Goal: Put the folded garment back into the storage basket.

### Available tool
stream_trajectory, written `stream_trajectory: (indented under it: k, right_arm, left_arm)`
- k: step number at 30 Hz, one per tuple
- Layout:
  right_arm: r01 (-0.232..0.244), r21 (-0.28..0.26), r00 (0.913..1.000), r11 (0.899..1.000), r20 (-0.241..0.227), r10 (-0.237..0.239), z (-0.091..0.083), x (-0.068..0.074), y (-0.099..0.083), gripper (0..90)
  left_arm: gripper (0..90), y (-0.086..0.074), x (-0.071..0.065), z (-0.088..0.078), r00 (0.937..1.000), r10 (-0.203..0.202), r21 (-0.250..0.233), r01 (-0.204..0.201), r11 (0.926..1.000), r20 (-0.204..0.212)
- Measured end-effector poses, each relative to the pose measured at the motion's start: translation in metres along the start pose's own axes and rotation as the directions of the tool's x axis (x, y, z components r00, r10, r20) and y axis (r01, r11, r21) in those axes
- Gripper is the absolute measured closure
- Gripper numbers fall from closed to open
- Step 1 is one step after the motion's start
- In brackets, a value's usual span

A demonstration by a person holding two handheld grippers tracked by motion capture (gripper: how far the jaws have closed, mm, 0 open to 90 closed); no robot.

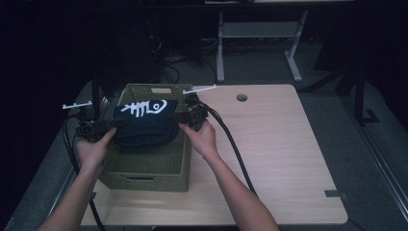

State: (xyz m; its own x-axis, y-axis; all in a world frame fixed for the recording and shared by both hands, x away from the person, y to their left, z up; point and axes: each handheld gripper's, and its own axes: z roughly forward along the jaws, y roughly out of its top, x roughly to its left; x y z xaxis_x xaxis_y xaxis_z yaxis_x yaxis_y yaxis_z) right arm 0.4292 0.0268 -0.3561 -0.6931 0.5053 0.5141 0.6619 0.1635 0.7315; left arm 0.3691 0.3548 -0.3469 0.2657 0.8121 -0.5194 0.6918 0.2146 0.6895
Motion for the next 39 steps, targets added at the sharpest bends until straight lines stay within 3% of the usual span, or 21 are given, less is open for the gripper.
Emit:
stream_trajectory:
  k: [3, 15, 19, 26, 39]
  right_arm:
    - [-0.009, 0.008, 1.0000, 1.000, 0.000, 0.009, 0.004, -0.001, -0.003, 72.8]
    - [-0.032, 0.028, 0.9994, 0.999, 0.009, 0.032, 0.014, -0.009, -0.014, 72.7]
    - [-0.033, 0.044, 0.9994, 0.998, 0.014, 0.033, 0.016, -0.011, -0.017, 72.6]
    - [-0.032, 0.069, 0.9989, 0.997, 0.036, 0.029, 0.023, -0.012, -0.025, 71.6]
    - [0.017, 0.084, 0.9961, 0.996, 0.085, -0.024, 0.026, -0.007, -0.029, 70.3]
  left_arm:
    - [63.8, -0.001, 0.003, 0.001, 0.9999, -0.017, 0.012, 0.017, 0.9998, -0.002]
    - [62.9, -0.002, 0.010, 0.007, 0.9995, -0.020, 0.072, 0.022, 0.9972, -0.023]
    - [62.9, -0.002, 0.010, 0.009, 0.9986, 0.001, 0.097, 0.004, 0.9953, -0.054]
    - [62.3, -0.002, 0.012, 0.010, 0.9979, -0.004, 0.118, 0.012, 0.9929, -0.065]
    - [66.1, -0.002, 0.011, 0.010, 0.9945, 0.033, 0.138, -0.019, 0.9902, -0.099]
